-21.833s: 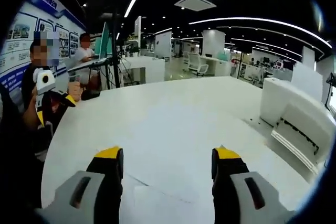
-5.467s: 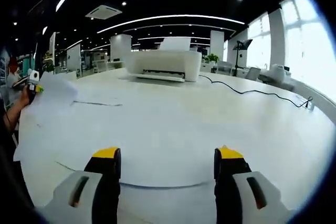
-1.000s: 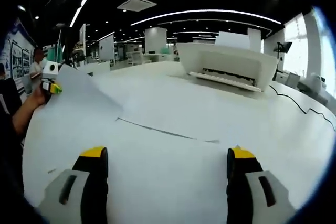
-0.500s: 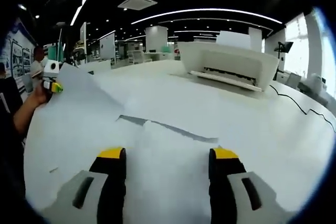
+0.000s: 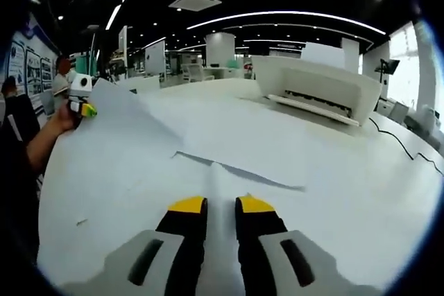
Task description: Organize the stack of printing papers by aligning and flattening the scattered papers on the table
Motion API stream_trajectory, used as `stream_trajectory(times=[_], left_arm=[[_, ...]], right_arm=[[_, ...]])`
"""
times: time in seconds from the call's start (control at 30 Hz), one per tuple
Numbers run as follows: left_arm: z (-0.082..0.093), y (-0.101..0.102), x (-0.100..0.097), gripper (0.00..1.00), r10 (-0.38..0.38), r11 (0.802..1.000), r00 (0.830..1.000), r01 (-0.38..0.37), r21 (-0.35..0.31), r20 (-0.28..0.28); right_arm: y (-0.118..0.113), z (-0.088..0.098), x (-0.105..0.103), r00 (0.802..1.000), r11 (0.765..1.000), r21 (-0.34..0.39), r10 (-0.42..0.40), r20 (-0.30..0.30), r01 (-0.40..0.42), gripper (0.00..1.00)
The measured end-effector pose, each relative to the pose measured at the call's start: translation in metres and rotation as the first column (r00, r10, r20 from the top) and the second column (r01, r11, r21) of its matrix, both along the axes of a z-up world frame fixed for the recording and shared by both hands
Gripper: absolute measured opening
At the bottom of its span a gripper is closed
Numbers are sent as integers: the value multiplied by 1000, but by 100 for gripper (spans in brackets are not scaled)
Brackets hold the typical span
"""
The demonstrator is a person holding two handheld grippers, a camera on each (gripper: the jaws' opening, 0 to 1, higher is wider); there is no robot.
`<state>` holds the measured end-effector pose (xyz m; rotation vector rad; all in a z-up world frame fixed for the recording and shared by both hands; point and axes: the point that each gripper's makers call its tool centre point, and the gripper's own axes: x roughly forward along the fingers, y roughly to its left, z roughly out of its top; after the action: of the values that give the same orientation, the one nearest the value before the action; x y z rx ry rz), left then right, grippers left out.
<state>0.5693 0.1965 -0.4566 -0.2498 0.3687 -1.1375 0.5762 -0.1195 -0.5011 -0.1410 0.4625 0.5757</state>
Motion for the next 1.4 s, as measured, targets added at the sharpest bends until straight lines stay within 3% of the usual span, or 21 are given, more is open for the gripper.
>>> stream_trajectory(times=[0.17,0.2,0.5,0.77,1.0,1.4], left_arm=[[0,0,0,7,-1,1000,1000,1,0,1],[0,0,0,7,-1,1000,1000,1,0,1],[-1,0,0,7,-1,1000,1000,1,1,1],[-1,0,1,7,0,1000,1000,0,2,2],[-1,0,1,7,-1,1000,1000,1,2,3],[-1,0,2,7,1,1000,1000,-1,3,3]], right_arm=[[2,0,-1,1000,1000,-22,14,-5,-14,5],[2,0,-1,1000,1000,-23,16,-6,-16,0],[4,-4,-11,999,999,-32,42,-25,-43,0],[-9,3,-13,1000,999,-31,21,-13,-21,0],[-36,9,-11,999,999,-17,-45,0,45,16],[-97,13,-10,981,980,-43,-192,12,192,41]])
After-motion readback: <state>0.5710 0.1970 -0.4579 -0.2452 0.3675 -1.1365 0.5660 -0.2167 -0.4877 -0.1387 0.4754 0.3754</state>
